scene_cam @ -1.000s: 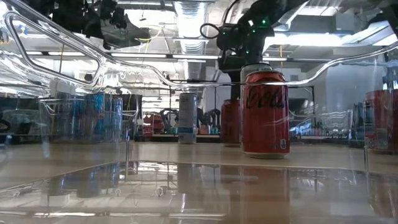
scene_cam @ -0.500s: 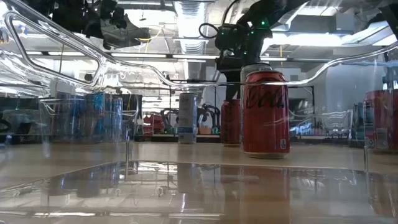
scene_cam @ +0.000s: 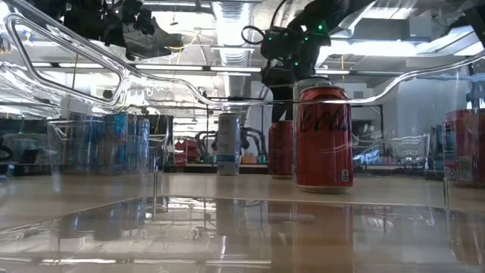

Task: Sort soda cans
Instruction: Put the red soda can into the top right transparent bin

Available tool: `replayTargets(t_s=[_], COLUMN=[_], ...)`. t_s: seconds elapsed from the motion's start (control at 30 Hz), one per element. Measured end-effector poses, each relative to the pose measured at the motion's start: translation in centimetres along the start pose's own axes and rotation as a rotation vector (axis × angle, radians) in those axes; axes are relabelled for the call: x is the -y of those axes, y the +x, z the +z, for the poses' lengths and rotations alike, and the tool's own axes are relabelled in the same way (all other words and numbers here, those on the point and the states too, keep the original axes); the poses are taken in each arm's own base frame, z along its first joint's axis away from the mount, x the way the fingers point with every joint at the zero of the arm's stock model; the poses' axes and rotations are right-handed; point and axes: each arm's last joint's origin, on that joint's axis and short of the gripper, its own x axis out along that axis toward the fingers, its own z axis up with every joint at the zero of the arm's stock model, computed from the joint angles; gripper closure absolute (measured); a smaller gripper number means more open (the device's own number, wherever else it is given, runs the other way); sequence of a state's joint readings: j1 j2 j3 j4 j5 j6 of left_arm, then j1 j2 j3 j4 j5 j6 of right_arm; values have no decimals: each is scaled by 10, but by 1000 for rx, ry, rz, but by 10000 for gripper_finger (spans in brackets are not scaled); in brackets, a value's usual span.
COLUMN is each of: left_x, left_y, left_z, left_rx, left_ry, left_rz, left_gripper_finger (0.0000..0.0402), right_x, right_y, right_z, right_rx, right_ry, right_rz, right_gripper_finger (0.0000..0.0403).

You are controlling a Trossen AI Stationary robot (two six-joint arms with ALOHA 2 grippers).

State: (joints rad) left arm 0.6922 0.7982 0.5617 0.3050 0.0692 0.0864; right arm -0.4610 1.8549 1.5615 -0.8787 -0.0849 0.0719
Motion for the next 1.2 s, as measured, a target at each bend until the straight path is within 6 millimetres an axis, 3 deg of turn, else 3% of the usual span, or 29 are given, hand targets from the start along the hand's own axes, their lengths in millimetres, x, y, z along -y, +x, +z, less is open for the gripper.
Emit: replayTargets(t_s=[0.23, 0.67, 1.2], left_x=[0, 0, 0], left_y=[0, 0, 0], left_z=[0, -1, -2], left_rx=[0, -9, -24], left_ry=[0, -2, -11], left_rz=[0, 0, -2], left_gripper_finger=[70, 70, 70], right_x=[-3, -2, -4], right_y=[5, 11, 12], right_z=[-1, -7, -10], right_rx=[18, -7, -30], right_ry=[-6, -7, -28], right_rz=[0, 0, -7], right_gripper_finger=[81, 51, 84])
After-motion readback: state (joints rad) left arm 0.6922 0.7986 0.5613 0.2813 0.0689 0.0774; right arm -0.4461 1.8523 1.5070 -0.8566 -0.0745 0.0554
